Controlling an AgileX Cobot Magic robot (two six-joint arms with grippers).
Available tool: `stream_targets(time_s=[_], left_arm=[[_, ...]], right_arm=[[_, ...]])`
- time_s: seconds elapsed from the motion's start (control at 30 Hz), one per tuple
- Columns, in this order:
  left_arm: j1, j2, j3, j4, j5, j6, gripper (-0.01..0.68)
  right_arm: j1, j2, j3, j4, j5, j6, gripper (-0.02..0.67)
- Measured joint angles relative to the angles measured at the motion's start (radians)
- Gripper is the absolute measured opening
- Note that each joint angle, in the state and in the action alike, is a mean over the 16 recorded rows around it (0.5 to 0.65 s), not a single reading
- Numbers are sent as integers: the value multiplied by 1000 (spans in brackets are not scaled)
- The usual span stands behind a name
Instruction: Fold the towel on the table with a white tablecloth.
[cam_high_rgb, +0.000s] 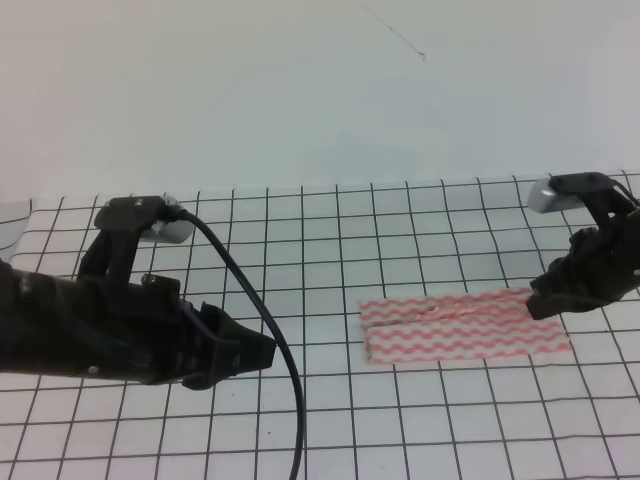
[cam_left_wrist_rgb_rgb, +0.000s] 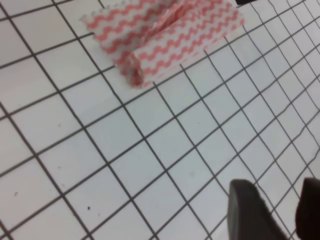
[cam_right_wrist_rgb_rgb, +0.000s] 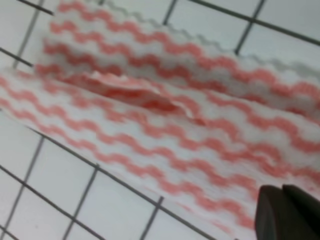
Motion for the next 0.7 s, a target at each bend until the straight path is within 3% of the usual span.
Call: stream_targets(time_s=[0.7], left_arm=[[0,-2,0,1,-27,-1,206]], right_arm=[[0,82,-89,-54,-30,40,0]])
